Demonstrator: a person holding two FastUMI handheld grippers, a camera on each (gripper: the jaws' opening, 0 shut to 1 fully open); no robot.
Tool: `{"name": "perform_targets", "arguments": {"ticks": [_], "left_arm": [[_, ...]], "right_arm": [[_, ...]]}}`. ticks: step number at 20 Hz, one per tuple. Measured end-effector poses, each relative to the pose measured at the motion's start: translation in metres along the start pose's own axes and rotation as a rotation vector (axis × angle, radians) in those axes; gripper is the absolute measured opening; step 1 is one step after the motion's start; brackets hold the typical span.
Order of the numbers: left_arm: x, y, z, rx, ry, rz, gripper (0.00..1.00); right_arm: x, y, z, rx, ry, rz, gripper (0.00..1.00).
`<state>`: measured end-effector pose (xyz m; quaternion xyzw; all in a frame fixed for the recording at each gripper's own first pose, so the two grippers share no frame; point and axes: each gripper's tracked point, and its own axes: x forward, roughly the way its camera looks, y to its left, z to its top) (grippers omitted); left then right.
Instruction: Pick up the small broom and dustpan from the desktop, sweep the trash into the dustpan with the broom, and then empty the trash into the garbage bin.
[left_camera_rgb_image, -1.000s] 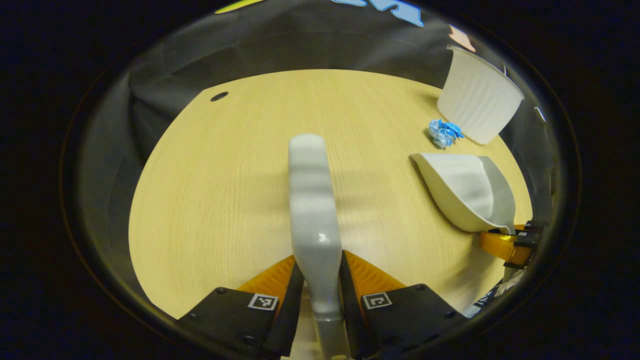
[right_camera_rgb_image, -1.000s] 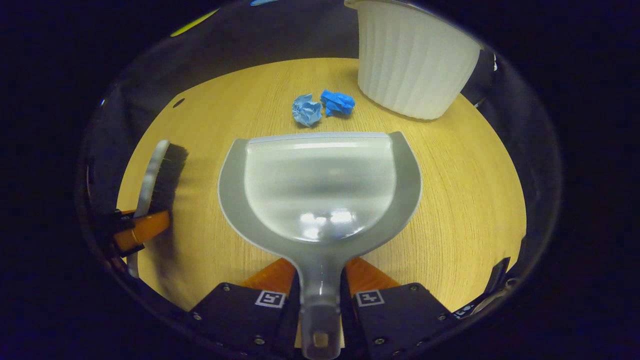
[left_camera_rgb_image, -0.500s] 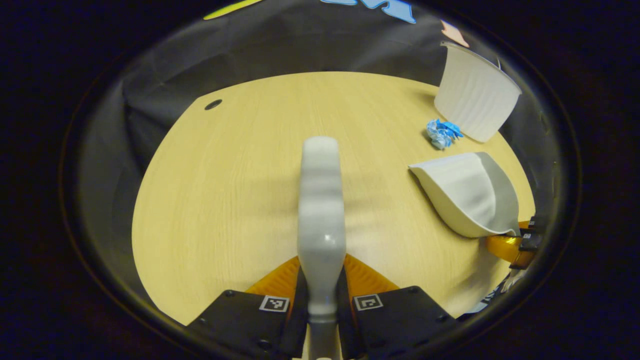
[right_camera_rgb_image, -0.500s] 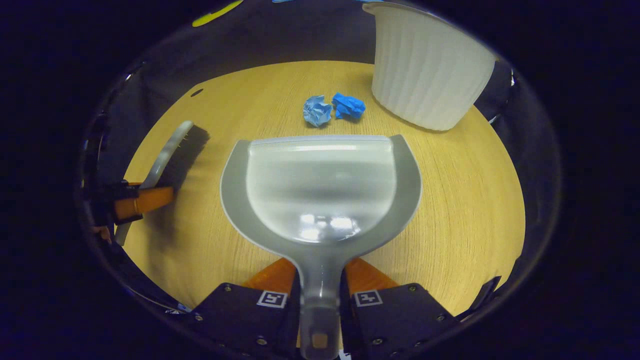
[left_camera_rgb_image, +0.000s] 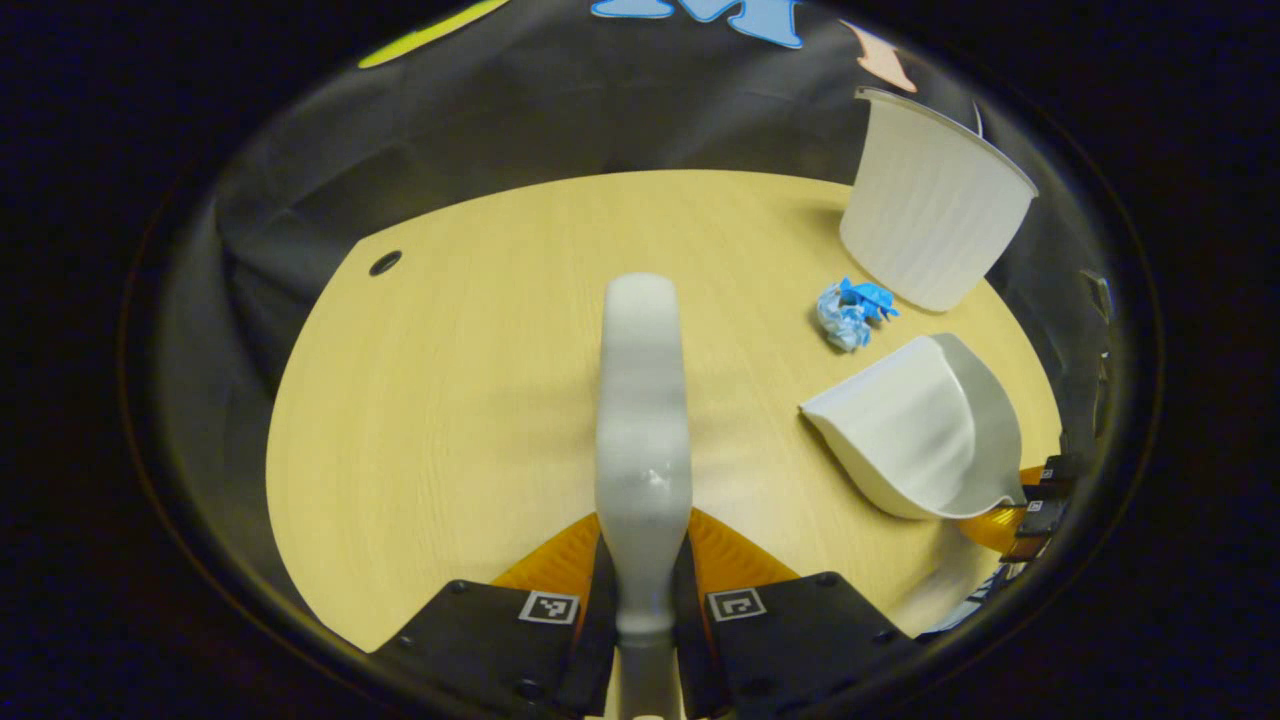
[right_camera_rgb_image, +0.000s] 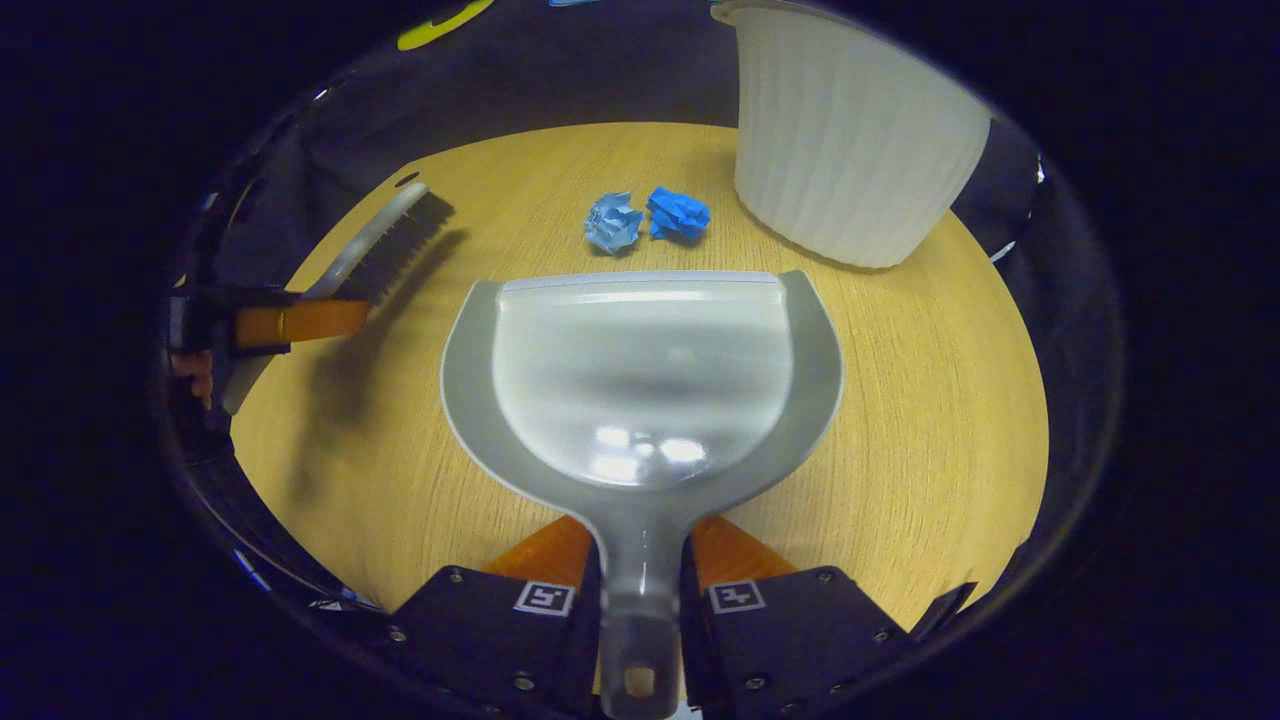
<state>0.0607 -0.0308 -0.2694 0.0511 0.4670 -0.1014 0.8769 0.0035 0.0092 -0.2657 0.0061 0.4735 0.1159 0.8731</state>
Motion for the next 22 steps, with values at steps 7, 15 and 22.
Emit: {"name": "perform_targets", "arguments": {"ticks": [7, 15, 22], "left_arm": [[0.033, -0.041, 0.053, 0.109, -0.005, -0.087, 0.35], [0.072, -0.067, 0.09, 0.296, 0.02, -0.149, 0.31], [0.098, -0.113, 0.1, 0.431, 0.04, -0.259, 0.32]], "right_arm": [[0.0, -0.012, 0.006, -0.05, 0.006, 0.045, 0.34], [0.0, -0.027, 0.02, -0.079, 0.031, 0.077, 0.34], [0.001, -0.03, 0.021, -0.101, 0.046, 0.054, 0.34]]}}
